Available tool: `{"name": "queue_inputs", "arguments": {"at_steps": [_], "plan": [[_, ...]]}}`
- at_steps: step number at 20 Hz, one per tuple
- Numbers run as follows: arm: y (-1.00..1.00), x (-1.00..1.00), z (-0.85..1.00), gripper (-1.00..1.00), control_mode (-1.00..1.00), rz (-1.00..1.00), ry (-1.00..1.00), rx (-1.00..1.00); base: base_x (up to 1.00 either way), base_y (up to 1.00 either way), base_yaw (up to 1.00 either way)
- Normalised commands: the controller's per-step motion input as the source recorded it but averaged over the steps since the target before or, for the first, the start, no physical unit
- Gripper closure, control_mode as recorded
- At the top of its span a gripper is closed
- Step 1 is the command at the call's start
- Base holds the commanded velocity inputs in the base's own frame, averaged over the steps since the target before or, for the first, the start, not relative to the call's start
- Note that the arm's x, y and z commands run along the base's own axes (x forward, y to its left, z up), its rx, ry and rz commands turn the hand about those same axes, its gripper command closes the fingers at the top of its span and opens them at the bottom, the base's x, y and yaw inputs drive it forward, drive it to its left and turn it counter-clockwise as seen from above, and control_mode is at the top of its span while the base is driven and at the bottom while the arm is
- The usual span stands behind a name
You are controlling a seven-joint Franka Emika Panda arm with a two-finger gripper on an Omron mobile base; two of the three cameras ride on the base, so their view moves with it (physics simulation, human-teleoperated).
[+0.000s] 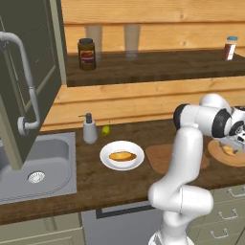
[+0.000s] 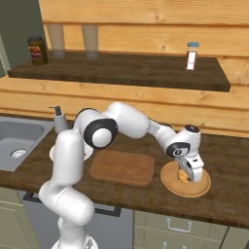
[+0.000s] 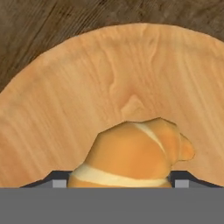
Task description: From the different types of pastries on the counter, select a croissant and place it on the cutting board. Then retrieve a jar of jam from the cabinet and place it alongside the croissant on the cutting board.
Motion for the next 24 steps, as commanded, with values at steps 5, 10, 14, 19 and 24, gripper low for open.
{"name": "queue_inputs", "arguments": {"at_steps": [5, 10, 14, 19, 24], "plan": [[-0.20, 0.23, 0.20, 1.00, -1.00, 0.09, -0.01, 0.02, 0.00, 0.00, 0.00], [-0.21, -0.01, 0.84, 1.00, -1.00, 0.08, 0.00, 0.15, 0.00, 0.00, 0.00], [-0.05, -0.07, 0.59, 1.00, -1.00, 0.11, 0.00, 0.11, 0.00, 0.00, 0.00], [0.47, -0.06, 0.08, 1.00, -1.00, 0.14, 0.00, -0.02, 0.00, 0.00, 0.00], [0.98, -0.08, 0.00, 1.00, -1.00, 0.13, 0.00, -0.08, 0.00, 0.00, 0.00]]}}
